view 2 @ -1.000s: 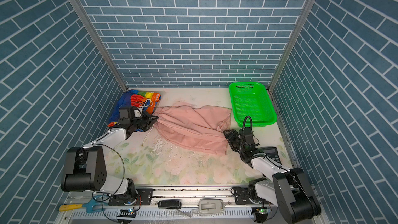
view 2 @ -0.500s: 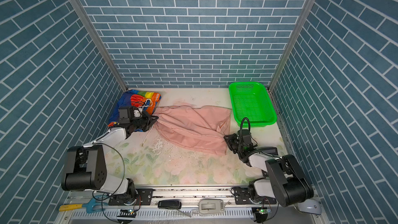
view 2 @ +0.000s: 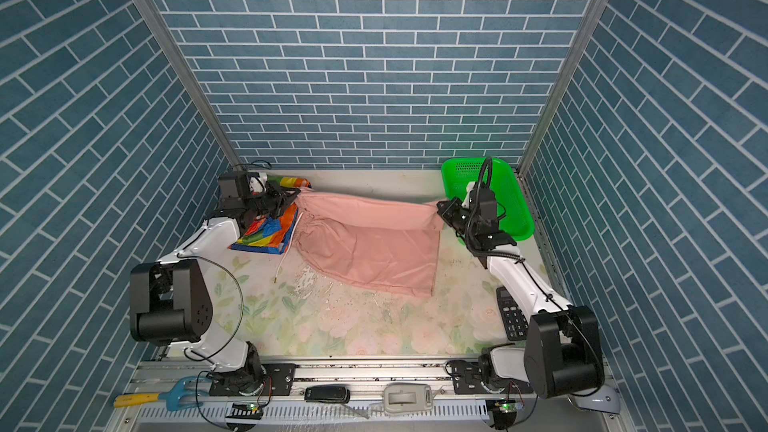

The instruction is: Fold and stack the shorts

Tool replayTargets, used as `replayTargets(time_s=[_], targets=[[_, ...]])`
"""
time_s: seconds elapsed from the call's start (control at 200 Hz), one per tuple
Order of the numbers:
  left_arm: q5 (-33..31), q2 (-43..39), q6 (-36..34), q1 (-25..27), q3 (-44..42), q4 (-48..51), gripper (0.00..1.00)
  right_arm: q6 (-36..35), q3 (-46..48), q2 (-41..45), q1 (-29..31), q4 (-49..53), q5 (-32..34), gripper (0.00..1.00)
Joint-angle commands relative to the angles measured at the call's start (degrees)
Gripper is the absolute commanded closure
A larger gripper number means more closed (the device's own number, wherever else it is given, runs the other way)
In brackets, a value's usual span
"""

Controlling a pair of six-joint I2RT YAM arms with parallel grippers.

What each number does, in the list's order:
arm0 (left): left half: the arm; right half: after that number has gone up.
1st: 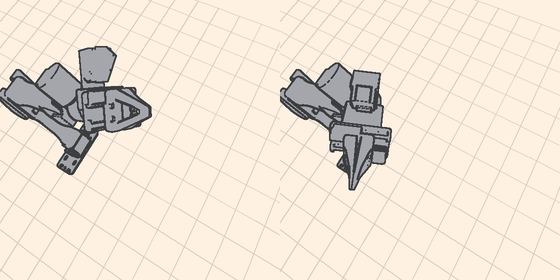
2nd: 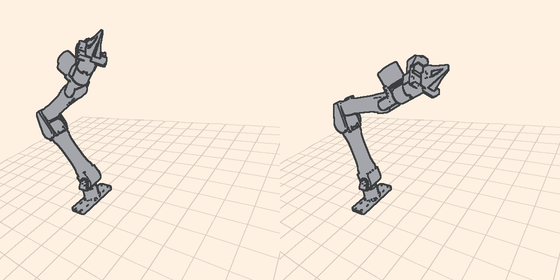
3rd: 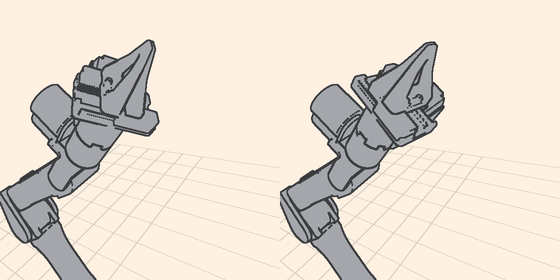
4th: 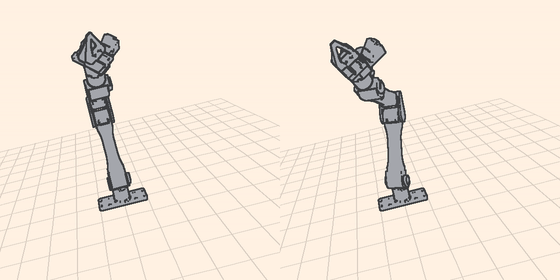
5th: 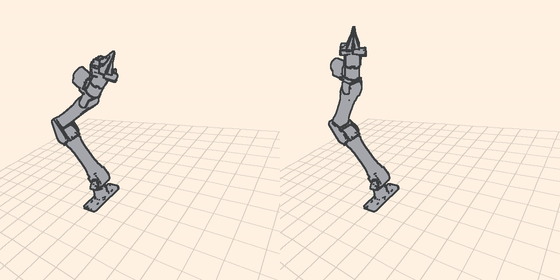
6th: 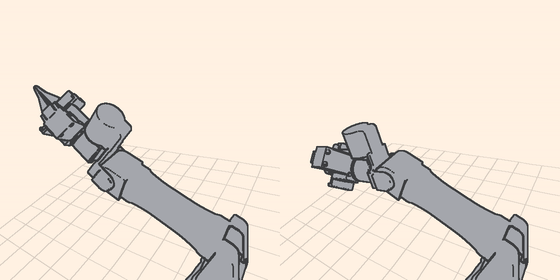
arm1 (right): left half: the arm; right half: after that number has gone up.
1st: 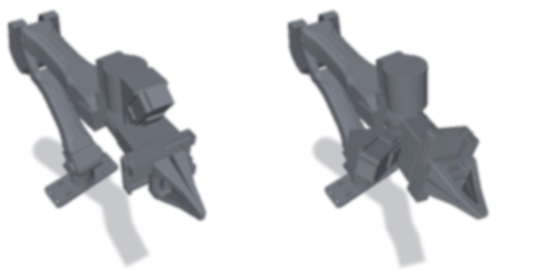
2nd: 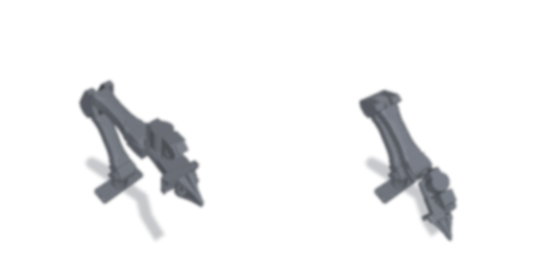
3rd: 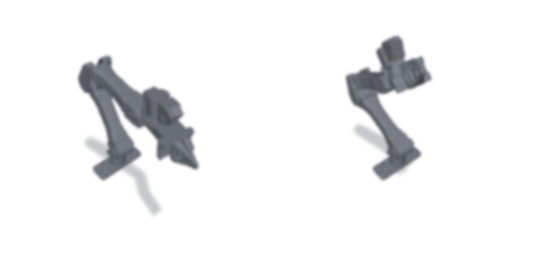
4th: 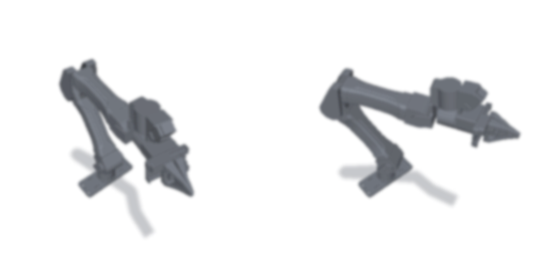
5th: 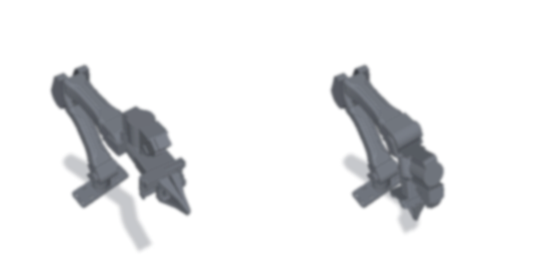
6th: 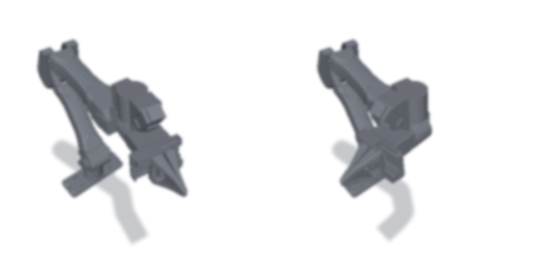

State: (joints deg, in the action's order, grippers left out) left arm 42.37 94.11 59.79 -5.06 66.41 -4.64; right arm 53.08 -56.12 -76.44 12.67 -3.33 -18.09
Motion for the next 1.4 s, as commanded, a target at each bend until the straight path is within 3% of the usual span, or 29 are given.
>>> replayTargets(time_s=[0.0, 0.14, 0.255, 0.55, 0.605, 0.805, 1.01, 1.075, 1.155, 1.255, 1.325, 1.355, 1.395], targets=[[1.41, 2.7, 1.99, -0.48, 2.31, -4.14, 1.0, -8.96, -3.86, -1.42, -0.65, 9.32, 0.85, 1.0], [0.72, 2.88, -0.99, -1.29, 4.09, -0.74, 1.0, -11.13, -1.56, 2.46, 0.01, 10.97, -1.21, 1.0], [0.61, 2.2, -4.59, -2.89, 2.49, 2.44, 1.0, -10.62, 8.59, 6.82, 3.3, 10.81, -1.96, 1.0], [-1.41, -1.32, -15.35, -7.95, -7.82, 11.86, 1.0, 0.69, 33.1, 13.64, 14.55, 1.75, 1.48, 1.0], [-2.0, -2.18, -15.88, -8.51, -10.39, 12.29, 0.91, 1.31, 34.95, 14.26, 14.74, 1.57, 1.76, 1.0], [-4.32, -3.05, -17.44, -8.69, -15.87, 13.12, 0.89, 1.58, 37.99, 14.57, 15.17, 1.68, 1.5, 1.0], [-8.61, -3.4, -18.4, -8.91, -18.74, 13.97, 0.78, 2.55, 39.85, 14.68, 18.04, 2.26, 1.82, 1.0], [-8.2, -3.81, -17.7, -8.91, -19.63, 12.82, 0.71, 2.69, 40.66, 14.3, 18.35, 2.11, 1.59, 0.97], [-8.09, -4.79, -17.58, -8.86, -20.3, 12.78, 0.59, 2.52, 41.07, 14.32, 18.43, 2.33, 0.79, 0.85], [-8.68, -7.98, -19.53, -8.9, -19.17, 15.59, 0.44, -0.2, 38.39, 17.98, 18.41, 9.25, 1.89, 0.74], [-8.96, -10.99, -20.67, -8.79, -17.51, 17.75, 0.21, -3.19, 34.57, 22.03, 18.36, 17.1, 4.56, 0.64], [-8.74, -11.89, -21.28, -8.66, -16.29, 19.11, 0.02, -4.82, 32.42, 23.63, 18.27, 20.91, 6.34, 0.57], [-8.65, -13.09, -22.85, -8.17, -13.98, 21.74, 0.0, -6.86, 29.58, 25.26, 17.99, 25.01, 8.69, 0.47]])
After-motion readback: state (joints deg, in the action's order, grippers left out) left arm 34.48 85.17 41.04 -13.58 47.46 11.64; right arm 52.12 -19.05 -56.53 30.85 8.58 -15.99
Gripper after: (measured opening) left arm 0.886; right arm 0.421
